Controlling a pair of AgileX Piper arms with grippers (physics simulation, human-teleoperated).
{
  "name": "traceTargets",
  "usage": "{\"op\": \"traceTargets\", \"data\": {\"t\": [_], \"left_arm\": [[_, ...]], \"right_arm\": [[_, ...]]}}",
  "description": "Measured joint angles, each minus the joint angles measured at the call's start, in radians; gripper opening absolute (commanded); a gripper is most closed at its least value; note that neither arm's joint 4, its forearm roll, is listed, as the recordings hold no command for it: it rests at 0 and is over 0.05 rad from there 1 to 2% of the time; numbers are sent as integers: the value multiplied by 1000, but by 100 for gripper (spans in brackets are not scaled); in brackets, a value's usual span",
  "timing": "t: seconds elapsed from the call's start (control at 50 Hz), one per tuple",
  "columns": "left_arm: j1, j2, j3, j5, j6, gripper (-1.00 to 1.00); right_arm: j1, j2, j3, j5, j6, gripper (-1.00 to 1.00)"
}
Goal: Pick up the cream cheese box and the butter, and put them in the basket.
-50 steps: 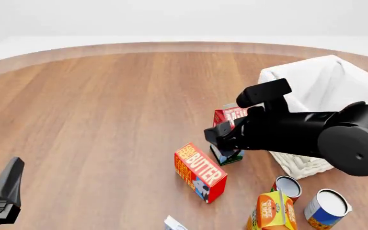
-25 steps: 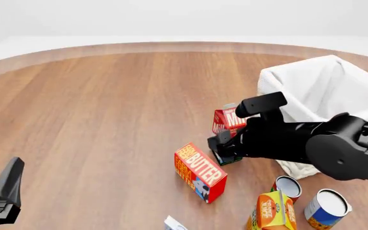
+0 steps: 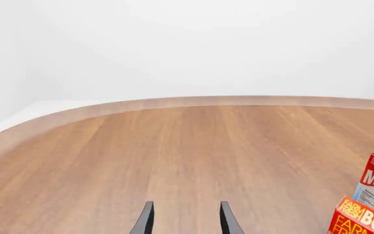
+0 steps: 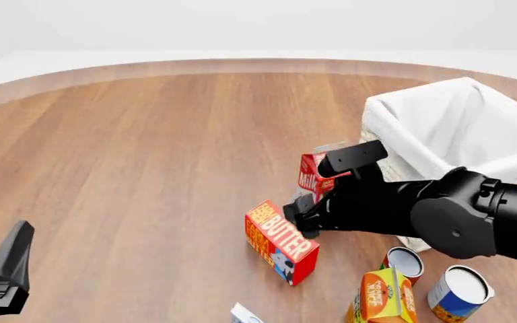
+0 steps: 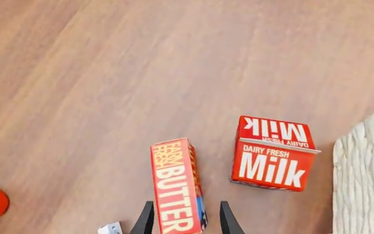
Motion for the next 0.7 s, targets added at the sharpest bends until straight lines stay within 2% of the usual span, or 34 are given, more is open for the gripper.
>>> {"op": "traceTargets", "data": {"t": [0.24, 0.7], "left_arm": [[0, 0, 0, 0, 0, 100], [0, 0, 0, 0, 0, 100]], "right_arm": [[38, 46, 3, -30, 8, 100], [59, 101, 16, -58, 15, 100]]}}
